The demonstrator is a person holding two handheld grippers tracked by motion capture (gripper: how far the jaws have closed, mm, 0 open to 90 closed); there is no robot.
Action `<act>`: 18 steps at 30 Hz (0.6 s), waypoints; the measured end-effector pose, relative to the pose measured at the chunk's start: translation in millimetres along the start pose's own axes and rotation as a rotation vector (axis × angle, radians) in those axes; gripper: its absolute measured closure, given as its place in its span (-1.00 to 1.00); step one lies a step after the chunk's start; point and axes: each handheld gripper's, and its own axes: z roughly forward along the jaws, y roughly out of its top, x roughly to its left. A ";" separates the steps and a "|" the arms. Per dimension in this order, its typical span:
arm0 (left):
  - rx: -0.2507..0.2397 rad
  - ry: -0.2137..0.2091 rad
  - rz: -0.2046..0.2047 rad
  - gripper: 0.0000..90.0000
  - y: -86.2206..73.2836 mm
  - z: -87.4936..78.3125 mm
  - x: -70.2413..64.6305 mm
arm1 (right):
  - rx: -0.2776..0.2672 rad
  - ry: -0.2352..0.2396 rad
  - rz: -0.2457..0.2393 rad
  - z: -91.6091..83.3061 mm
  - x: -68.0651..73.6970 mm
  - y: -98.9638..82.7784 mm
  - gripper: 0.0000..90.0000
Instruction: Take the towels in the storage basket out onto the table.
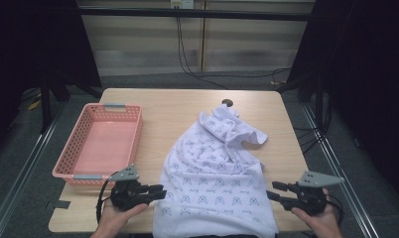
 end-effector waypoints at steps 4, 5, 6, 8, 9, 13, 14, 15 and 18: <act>0.051 0.029 0.058 0.58 24.0 35.7 16.1 | -0.006 -0.016 -0.022 29.5 -18.7 25.0 0.17; 0.054 0.033 0.055 0.56 27.1 41.7 20.0 | 0.004 -0.014 -0.027 39.9 -24.7 32.4 0.16; 0.053 0.032 0.032 0.55 30.0 49.4 25.7 | 0.012 -0.024 -0.044 46.4 -27.9 36.2 0.15; 0.075 0.060 0.043 0.53 32.7 64.8 33.8 | 0.027 -0.027 -0.040 63.9 -37.0 43.0 0.11; 0.104 0.071 0.052 0.53 32.1 70.0 36.0 | 0.052 -0.034 -0.044 75.0 -41.6 44.6 0.11; 0.154 0.083 0.064 0.55 18.4 74.2 37.3 | 0.163 -0.040 -0.033 98.6 -50.1 33.7 0.33; 0.148 0.080 0.062 0.56 14.9 71.2 36.5 | 0.183 -0.035 -0.029 99.9 -50.0 29.8 0.50; 0.150 0.074 0.051 0.57 12.9 68.5 35.7 | 0.209 -0.023 -0.023 99.9 -49.6 24.3 0.61; 0.158 0.056 0.045 0.59 6.2 61.8 30.5 | 0.243 0.017 0.005 90.8 -45.9 15.1 0.87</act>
